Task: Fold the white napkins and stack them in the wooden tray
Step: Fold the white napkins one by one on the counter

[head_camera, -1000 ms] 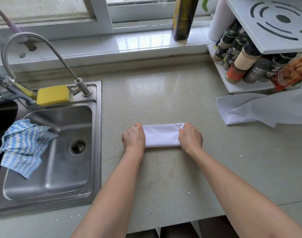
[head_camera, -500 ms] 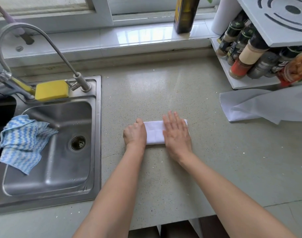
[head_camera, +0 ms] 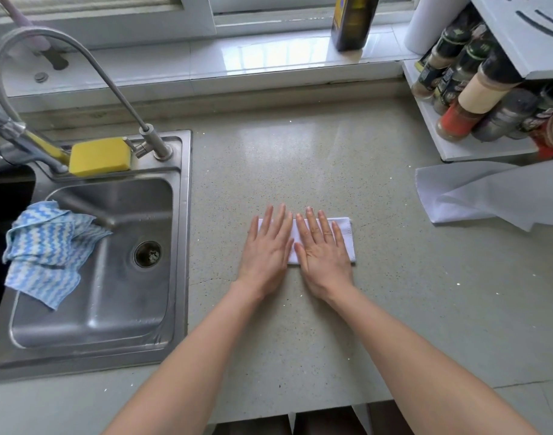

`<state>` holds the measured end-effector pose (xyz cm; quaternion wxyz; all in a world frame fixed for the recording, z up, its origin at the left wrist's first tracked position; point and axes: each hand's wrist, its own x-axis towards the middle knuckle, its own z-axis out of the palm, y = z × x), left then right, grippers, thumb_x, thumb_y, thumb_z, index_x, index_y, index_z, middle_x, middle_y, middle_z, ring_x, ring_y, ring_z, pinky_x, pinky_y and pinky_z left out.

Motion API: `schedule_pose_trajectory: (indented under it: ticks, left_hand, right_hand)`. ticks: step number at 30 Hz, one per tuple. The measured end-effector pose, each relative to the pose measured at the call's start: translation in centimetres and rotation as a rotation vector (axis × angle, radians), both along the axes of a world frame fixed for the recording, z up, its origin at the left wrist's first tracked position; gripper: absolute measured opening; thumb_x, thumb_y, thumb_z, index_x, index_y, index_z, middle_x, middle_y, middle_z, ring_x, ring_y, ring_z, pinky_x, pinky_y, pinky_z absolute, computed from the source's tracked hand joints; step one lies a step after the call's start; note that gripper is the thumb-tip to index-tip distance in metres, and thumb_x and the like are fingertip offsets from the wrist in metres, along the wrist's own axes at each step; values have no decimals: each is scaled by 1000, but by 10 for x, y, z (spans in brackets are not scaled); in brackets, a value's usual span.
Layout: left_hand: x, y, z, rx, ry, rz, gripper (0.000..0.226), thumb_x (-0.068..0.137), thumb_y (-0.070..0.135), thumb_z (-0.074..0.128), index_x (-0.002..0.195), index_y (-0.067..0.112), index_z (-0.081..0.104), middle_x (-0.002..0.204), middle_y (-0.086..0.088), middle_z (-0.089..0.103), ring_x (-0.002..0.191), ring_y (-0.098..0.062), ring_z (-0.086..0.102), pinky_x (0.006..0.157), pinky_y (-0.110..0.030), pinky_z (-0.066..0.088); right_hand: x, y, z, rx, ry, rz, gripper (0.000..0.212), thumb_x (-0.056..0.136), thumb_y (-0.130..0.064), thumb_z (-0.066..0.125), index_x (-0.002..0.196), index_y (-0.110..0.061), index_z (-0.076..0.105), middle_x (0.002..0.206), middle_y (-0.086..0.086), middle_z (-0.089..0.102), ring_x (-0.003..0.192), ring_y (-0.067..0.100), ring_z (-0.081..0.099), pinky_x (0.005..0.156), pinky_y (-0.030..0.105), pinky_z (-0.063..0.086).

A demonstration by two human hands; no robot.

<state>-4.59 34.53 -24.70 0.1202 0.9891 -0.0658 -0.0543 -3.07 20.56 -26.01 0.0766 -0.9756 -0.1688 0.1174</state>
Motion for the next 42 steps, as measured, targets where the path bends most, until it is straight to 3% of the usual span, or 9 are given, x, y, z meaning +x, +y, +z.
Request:
schedule_pose_trajectory:
  ticks: [3, 12, 16, 19, 27, 31, 35, 38, 42]
  left_hand:
    - [-3, 4, -16, 85, 86, -6, 56, 102, 40, 9, 149, 23, -16, 156, 5, -22, 141, -14, -27, 116, -36, -18]
    - [-6, 29, -10, 101, 169, -83, 60, 101, 45, 9, 148, 22, -22, 151, 5, -32, 141, -14, -29, 116, -38, -17]
    - [2, 47, 2, 127, 140, -134, 53, 104, 37, 21, 154, 21, 11, 161, 1, 5, 148, -21, 9, 118, -36, 8]
    - [24, 37, 21, 30, 49, 10, 30, 98, 32, 44, 122, 20, 58, 128, -4, 52, 112, -27, 51, 85, -34, 41]
    - [33, 26, 41, -101, 510, 297, 14, 84, 17, 60, 92, 7, 64, 94, -12, 64, 92, -30, 62, 66, -28, 40]
    - [-3, 28, 42, -420, 375, 515, 9, 92, 22, 53, 94, 13, 56, 93, -9, 59, 82, -23, 54, 62, -29, 44]
    - [-21, 46, 79, -920, -25, 900, 21, 95, 16, 55, 94, -4, 50, 88, -14, 49, 77, -21, 49, 46, -28, 54]
    - [-56, 74, 109, -755, -381, 1036, 23, 93, 18, 56, 79, 5, 42, 69, -3, 43, 66, -21, 41, 57, -40, 47]
    - [-144, 119, 135, -568, -526, 1230, 18, 94, 16, 53, 81, 11, 42, 70, -2, 46, 72, -32, 50, 62, -38, 38]
  right_hand:
    - [2, -3, -1, 13, -4, 27, 57, 102, -44, 12, 149, -25, -15, 152, -8, -28, 140, 9, -28, 112, 29, -24]
    - [8, -67, 9, -65, 76, 18, 57, 103, -38, 13, 145, -26, -24, 155, -8, -25, 140, 4, -24, 117, 32, -15]
    - [14, -63, 20, -63, 40, 23, 55, 103, -23, 24, 154, -15, 5, 161, 0, 2, 147, 15, 4, 118, 31, 4]
    - [33, -43, 35, -92, -61, -9, 31, 95, -6, 37, 126, -7, 45, 133, 11, 43, 120, 27, 40, 89, 34, 40]
    - [67, -25, 50, -139, 245, -132, 20, 96, -11, 43, 114, -6, 51, 119, 17, 58, 107, 34, 56, 80, 35, 42]
    - [72, -28, 56, 21, 337, -130, 13, 95, -24, 51, 89, -12, 53, 91, 10, 58, 81, 24, 52, 65, 30, 36]
    - [77, 0, 96, 590, 407, -151, 19, 90, -12, 57, 72, -12, 50, 71, 4, 50, 63, 18, 47, 57, 27, 35]
    - [61, 47, 124, 867, 496, -34, 12, 89, -4, 60, 78, -4, 56, 67, 7, 51, 49, 9, 44, 46, 25, 36]
    - [9, 126, 143, 877, 624, 240, 10, 87, 1, 60, 89, -7, 65, 72, 8, 56, 55, 14, 46, 46, 25, 36]
